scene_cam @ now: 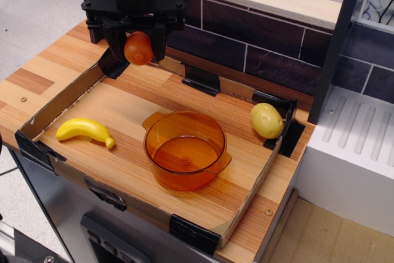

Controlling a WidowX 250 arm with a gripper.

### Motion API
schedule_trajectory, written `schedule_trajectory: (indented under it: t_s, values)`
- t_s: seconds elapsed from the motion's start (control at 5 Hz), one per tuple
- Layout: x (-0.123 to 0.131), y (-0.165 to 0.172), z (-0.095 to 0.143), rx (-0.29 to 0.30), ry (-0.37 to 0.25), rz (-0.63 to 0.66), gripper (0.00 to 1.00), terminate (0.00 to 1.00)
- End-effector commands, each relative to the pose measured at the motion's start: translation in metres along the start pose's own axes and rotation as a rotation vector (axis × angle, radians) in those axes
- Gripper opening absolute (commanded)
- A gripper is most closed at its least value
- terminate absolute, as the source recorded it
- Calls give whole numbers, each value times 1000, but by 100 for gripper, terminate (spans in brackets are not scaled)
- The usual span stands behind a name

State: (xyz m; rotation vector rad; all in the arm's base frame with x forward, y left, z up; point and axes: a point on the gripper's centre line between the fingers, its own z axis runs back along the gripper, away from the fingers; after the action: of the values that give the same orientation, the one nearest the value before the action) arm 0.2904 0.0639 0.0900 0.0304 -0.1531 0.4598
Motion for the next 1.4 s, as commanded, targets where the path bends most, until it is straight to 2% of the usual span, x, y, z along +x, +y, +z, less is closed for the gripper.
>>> schedule_trajectory:
  t_s: [0.0,0.4,0.6,0.8,1.2]
  values:
    - [-51,-28,5,10,35,-101,0,0]
    - [-77,-51,-27,37,43,-151,0,0]
    - [-79,-48,-27,14,50,-160,100,0]
    - [-77,-48,-15,-44,86,-152,100,0]
    - [-43,-40,48,-113,21,-76,100,0]
